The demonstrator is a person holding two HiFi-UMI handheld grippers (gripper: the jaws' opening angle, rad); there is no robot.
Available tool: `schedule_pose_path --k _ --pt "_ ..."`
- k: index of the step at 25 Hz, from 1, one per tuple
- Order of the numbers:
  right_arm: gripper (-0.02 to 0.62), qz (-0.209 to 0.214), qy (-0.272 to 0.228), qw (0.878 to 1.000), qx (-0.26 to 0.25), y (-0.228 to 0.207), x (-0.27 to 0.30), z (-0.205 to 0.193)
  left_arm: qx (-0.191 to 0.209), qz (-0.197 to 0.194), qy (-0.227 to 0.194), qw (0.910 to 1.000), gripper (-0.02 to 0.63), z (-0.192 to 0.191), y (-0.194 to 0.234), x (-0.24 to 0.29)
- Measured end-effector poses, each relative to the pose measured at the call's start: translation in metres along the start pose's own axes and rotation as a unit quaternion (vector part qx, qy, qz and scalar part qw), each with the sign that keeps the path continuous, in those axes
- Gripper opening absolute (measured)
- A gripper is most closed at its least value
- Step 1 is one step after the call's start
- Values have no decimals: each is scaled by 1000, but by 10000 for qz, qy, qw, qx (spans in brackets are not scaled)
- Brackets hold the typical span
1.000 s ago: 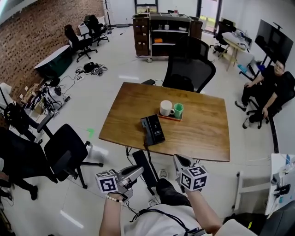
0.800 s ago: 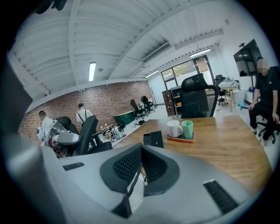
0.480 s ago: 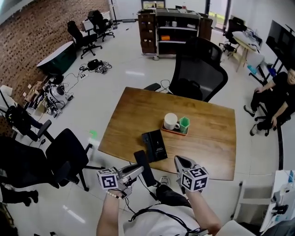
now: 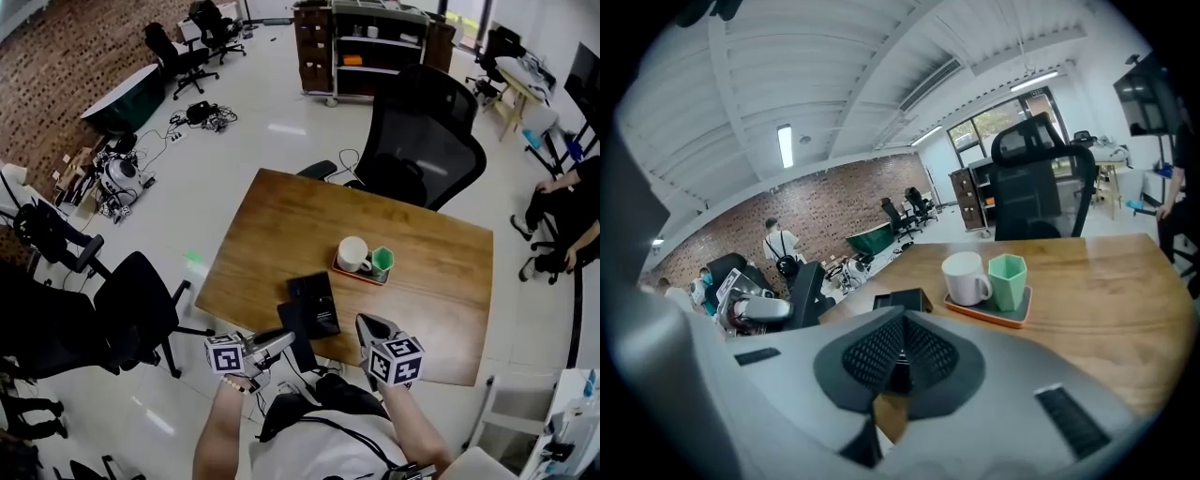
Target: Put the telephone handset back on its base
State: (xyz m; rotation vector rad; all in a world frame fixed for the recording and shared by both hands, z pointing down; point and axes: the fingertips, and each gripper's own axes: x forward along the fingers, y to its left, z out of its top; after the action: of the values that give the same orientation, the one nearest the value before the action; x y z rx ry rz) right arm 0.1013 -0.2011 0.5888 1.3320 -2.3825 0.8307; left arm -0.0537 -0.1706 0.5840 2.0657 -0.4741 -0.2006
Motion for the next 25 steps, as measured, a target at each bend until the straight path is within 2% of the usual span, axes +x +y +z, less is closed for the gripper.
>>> schedule_pose_path --k 5,11,25 --pt "2 -125 73 9999 34 -8 9 -3 -94 2 55 9999 75 3 28 10" --pt "2 -236 170 9996 3 -6 16 -13 -57 74 384 9992 75 0 62 15" --pt "2 -469 246 9986 -90 -15 42 -14 -274 -1 556 9981 75 0 120 34"
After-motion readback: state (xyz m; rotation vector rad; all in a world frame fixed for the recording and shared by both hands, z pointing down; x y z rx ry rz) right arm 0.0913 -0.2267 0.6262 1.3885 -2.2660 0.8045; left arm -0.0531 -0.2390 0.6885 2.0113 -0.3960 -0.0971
